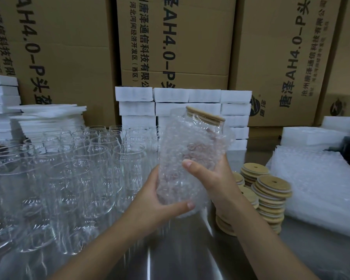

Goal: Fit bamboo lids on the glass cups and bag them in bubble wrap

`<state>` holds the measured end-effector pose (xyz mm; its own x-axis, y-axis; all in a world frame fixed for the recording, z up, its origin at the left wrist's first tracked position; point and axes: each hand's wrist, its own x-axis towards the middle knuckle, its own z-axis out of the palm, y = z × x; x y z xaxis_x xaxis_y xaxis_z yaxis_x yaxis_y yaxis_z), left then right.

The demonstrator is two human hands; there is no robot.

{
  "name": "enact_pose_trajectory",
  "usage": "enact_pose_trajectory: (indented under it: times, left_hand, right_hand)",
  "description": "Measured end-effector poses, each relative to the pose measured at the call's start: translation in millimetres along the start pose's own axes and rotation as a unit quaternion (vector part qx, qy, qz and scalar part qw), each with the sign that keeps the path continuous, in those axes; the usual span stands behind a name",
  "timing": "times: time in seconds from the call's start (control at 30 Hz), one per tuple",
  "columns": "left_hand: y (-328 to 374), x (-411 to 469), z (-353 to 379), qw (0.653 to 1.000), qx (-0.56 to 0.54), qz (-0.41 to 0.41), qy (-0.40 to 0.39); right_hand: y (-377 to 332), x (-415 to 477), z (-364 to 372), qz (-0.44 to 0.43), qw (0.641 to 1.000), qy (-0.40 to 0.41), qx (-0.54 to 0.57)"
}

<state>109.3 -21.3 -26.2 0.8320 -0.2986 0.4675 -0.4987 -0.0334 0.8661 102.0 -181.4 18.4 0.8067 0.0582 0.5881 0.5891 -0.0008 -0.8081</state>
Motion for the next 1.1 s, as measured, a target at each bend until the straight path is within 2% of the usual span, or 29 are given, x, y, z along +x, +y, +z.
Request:
enact_pose_trajectory:
  times: [0.13, 0.47, 0.97, 1.1]
  left_hand:
    - [-6.4, 0.4, -0.2, 1.000, -0.010, -0.012, 0.006]
    - [-4.7, -1.6, -3.8, 0.995, 0.092, -0.017, 0.036]
    - [-4.2, -2.3, -2.9, 0.995, 0.094, -0.003, 0.037]
    - [0.4, -3.7, -0.7, 0.997, 0.066, -0.001, 0.038]
  right_hand:
    - [0.1, 1.3, 1.5, 0.005, 1.000, 0.000, -0.010]
    - [3.2, 1.1, 2.1, -0.011, 1.000, 0.003, -0.011]
    - [7.9, 0.1, 2.3, -0.029, 0.999, -0.002, -0.029]
    - [5.4, -1.7, 5.6, -0.043, 0.998, 0.024, -0.047]
